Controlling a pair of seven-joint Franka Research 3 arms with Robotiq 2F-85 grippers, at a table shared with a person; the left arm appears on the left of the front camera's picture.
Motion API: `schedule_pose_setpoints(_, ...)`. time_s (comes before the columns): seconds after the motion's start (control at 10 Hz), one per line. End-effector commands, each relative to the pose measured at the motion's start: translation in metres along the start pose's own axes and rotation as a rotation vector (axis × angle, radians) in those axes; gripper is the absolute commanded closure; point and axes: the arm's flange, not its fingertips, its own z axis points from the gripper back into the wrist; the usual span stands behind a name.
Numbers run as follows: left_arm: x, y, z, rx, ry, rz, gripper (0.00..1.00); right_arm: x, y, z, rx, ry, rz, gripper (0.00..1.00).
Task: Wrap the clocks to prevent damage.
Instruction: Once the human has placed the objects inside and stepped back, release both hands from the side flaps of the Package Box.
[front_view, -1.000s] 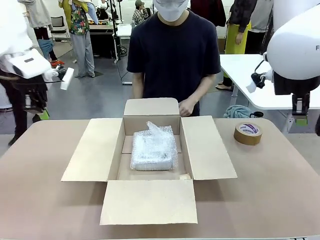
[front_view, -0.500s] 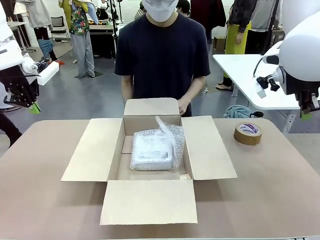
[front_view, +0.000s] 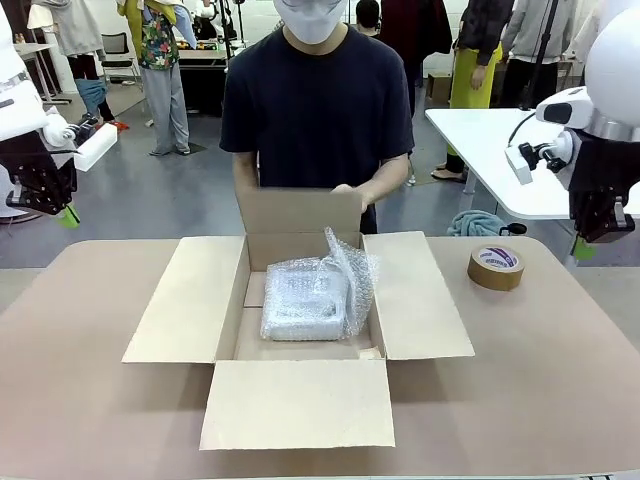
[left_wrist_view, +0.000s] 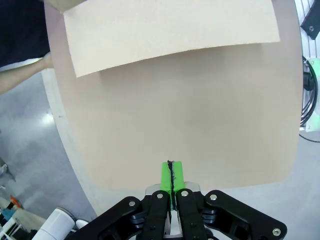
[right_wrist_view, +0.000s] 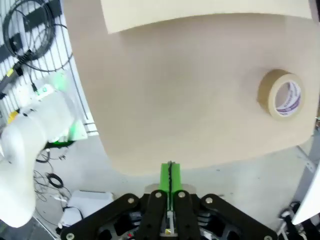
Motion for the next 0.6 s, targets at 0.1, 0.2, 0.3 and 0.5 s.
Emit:
schedule_pose_setpoints(0.1,-0.0005,-0.0002,0.0000,0.011,0.017,-0.001,1.00,0.0050,0.0021,0.0054,-0.044,0.030,0.035,0.99)
schedule_pose_setpoints(0.2,-0.0005,-0.0002,0.0000,0.011,0.017,-0.001,1.00,0.0050,0.0021,0.0054,-0.044,0.030,0.035,0.99)
schedule_pose_setpoints(0.3,-0.0005,-0.0002,0.0000,0.011,0.017,-0.001,1.00,0.0050,0.0021,0.0054,-0.044,0.030,0.035,0.99)
schedule_pose_setpoints(0.5,-0.0005,-0.0002,0.0000,0.011,0.017,-0.001,1.00,0.0050,0.0021,0.0054,-0.044,0.030,0.035,0.99)
